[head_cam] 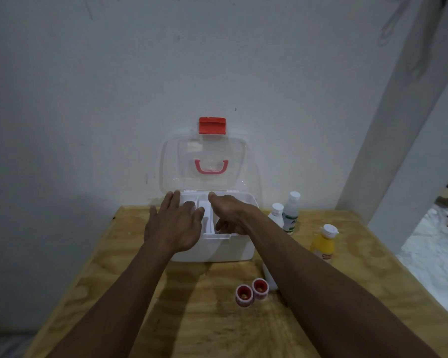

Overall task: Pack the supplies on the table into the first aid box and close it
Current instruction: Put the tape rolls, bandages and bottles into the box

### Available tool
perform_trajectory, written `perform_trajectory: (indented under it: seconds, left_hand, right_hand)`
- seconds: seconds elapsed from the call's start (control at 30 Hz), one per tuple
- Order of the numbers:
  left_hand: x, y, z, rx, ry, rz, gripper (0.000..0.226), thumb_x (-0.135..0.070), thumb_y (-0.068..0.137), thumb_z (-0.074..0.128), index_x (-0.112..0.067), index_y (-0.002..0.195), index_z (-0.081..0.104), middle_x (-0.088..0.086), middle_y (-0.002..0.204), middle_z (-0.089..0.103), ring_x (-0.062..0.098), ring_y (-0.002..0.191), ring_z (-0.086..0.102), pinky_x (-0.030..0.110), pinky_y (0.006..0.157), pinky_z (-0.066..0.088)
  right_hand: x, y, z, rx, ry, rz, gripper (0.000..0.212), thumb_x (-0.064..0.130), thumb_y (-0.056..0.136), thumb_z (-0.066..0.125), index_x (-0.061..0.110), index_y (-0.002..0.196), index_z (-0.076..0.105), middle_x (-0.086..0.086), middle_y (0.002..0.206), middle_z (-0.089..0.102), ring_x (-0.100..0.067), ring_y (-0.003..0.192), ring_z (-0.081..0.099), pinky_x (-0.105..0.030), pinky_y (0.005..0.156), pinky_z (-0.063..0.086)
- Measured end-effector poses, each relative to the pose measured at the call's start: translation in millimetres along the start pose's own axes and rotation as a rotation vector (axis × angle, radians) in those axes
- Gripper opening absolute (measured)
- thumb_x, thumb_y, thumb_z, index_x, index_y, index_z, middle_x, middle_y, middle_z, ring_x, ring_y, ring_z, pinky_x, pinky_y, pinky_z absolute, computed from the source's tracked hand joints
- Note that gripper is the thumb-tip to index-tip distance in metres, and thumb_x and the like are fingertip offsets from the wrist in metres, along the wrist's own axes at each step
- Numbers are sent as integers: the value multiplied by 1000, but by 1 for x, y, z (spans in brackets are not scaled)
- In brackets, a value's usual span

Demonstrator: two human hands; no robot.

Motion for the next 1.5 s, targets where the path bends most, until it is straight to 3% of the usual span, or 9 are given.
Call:
perform_trajectory:
  seconds: [0.43, 0.53, 0.67, 0.87, 0.97, 1.13, 1.23, 1.3, 1.5]
  left_hand:
    - [-2, 2, 1, 23, 20, 11, 58, -53, 99, 18, -25, 147, 34, 8, 164, 6, 26, 151, -1, 58, 118, 9]
    - [0, 3, 2, 33, 17, 5, 60, -55, 98, 16, -25, 148, 34, 7, 164, 7, 26, 151, 0, 61, 117, 9]
    - [-1, 2, 0, 61, -10, 0, 60, -55, 99, 18, -24, 147, 35, 8, 164, 8, 25, 151, 1, 63, 115, 9]
    - [-2, 2, -2, 59, -17, -3, 60, -54, 99, 21, -22, 147, 36, 9, 164, 9, 26, 151, 2, 63, 115, 9]
    - [-2, 1, -5, 27, -37, -2, 61, -56, 98, 20, -23, 147, 36, 8, 163, 14, 26, 151, 7, 63, 115, 8]
    - [-10, -16, -33, -255, -75, 12, 60, -55, 98, 23, -17, 138, 47, 11, 154, 36, 28, 146, 26, 59, 117, 8]
    - [-33, -51, -59, -552, -114, 158, 48, -45, 96, 41, -10, 123, 59, 15, 133, 57, 32, 127, 48, 54, 112, 29]
    - [-51, -79, -58, -630, -161, 240, 39, -38, 94, 50, -9, 118, 62, 14, 123, 62, 31, 117, 53, 48, 104, 39]
    - [-83, -135, 5, -351, -251, 319, 32, -38, 89, 53, -19, 112, 65, 3, 112, 65, 21, 107, 57, 40, 94, 46]
  right_hand:
    - [1, -2, -4, 1, 14, -17, 58, 46, 103, 28, 8, 146, 32, -21, 129, 55, -33, 102, 62, -38, 84, 54]
    - [11, -10, -19, -76, -38, -135, 49, 39, 102, 37, 4, 136, 43, -19, 131, 57, -35, 98, 67, -37, 80, 58]
    - [24, -37, -52, -223, -193, -324, 35, 27, 96, 53, -5, 101, 66, -23, 99, 71, -31, 78, 73, -43, 79, 61]
    - [7, -101, -70, -256, -415, -535, 19, 20, 86, 67, 10, 101, 74, -5, 97, 74, -14, 83, 67, -30, 82, 56]
    - [-7, -118, -74, -333, -473, -619, 18, 18, 85, 67, 14, 102, 73, -2, 101, 73, -16, 91, 66, -32, 87, 53]
    - [-31, -127, -71, -302, -486, -665, 19, 16, 85, 68, 14, 104, 71, -2, 103, 72, -12, 90, 65, -22, 76, 48]
    - [-50, -124, -60, -232, -528, -623, 23, 19, 86, 69, 18, 109, 69, -1, 110, 70, -13, 93, 64, -27, 79, 53]
    - [-66, -124, -51, -202, -554, -591, 25, 20, 88, 68, 19, 113, 68, 0, 115, 68, -14, 100, 62, -26, 81, 51]
    - [-95, -127, -38, -275, -656, -602, 18, 32, 86, 68, 28, 104, 68, 0, 102, 66, -17, 100, 50, -32, 76, 46]
Point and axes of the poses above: each hand's wrist, its own y-axis towards the middle knuckle, its own z-axis out of the palm, x = y × z, the point moved 9 cm from there along y, towards the middle knuckle
